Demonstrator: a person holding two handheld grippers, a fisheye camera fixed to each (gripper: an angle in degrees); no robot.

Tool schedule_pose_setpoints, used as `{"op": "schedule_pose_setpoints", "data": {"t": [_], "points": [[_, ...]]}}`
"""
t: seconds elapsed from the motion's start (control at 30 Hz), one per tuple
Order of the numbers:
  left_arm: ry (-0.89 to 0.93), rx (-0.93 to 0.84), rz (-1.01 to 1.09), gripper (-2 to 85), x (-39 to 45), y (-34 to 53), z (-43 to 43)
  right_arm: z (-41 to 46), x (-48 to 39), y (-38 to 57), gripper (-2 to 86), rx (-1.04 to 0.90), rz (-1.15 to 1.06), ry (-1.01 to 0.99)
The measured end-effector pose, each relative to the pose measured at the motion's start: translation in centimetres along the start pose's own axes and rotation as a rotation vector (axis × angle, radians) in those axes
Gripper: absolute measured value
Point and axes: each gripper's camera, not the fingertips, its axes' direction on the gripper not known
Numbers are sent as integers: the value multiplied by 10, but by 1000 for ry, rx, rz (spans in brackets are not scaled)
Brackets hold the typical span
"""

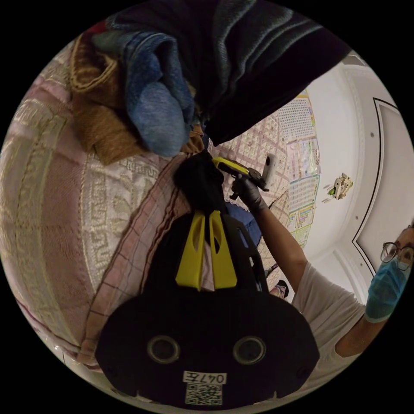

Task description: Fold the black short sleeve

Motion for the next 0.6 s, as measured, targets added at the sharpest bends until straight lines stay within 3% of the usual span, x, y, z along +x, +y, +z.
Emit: {"op": "schedule_pose_setpoints", "data": {"t": [0.13, 0.3, 0.4, 0.6], "points": [[-11, -5, 5, -9, 7, -19, 5, 8, 22, 8, -2, 102, 234, 55], [-2, -7, 4, -10, 21, -51, 15, 37, 24, 19, 12, -97, 390, 267], [4, -7, 4, -10, 33, -71, 23, 4, 13, 35, 12, 30, 448, 377], [20, -7, -2, -9, 66, -113, 44, -109, -58, 112, 0, 312, 460, 274]]}}
